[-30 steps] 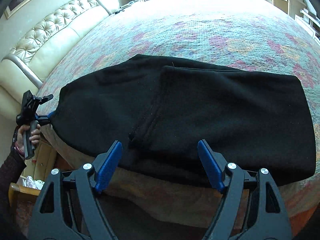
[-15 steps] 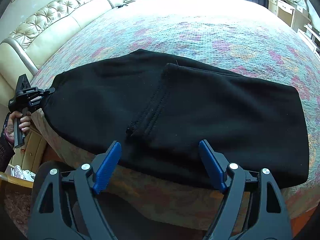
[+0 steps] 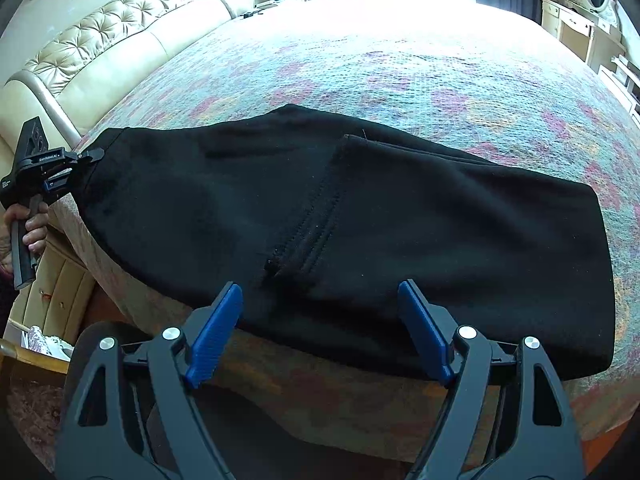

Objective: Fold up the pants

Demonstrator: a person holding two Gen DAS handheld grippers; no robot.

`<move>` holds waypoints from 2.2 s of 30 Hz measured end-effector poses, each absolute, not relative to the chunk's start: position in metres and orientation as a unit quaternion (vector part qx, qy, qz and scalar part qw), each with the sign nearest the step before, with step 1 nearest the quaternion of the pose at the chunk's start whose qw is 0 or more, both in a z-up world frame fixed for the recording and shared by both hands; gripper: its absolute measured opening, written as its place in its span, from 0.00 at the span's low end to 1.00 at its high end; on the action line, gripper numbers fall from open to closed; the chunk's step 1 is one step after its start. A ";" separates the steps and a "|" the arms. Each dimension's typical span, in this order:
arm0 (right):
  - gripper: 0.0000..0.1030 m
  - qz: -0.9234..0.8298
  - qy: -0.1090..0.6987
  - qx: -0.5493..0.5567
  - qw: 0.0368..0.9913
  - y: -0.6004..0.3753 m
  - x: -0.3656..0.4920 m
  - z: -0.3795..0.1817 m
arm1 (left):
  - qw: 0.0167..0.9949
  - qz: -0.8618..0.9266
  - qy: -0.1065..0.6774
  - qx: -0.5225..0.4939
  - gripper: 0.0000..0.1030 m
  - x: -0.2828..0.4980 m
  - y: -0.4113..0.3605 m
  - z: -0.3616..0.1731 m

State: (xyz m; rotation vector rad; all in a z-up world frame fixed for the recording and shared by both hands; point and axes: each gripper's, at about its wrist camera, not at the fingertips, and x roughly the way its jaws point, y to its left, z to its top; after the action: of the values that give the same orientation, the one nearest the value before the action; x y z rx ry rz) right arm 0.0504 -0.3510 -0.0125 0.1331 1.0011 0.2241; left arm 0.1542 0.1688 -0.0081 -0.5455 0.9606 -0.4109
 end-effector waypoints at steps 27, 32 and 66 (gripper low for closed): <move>0.78 0.117 0.488 0.111 0.858 -0.358 0.052 -0.012 | 0.784 -0.336 0.513 -0.099 0.05 0.129 -0.081 -0.046; 0.78 0.116 0.486 0.166 0.850 -0.376 0.054 -0.013 | 0.781 -0.389 0.481 -0.086 0.08 0.105 -0.079 -0.022; 0.05 0.272 0.506 0.344 0.743 -0.255 0.157 -0.018 | 0.823 -0.197 0.464 -0.262 0.80 0.143 0.111 -0.015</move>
State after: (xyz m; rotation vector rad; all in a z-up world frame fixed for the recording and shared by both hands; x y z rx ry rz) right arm 0.1572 -0.2549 -0.0176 0.7537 1.1079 0.5958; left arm 0.1431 0.1108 -0.0154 -0.5572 0.9876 -0.4197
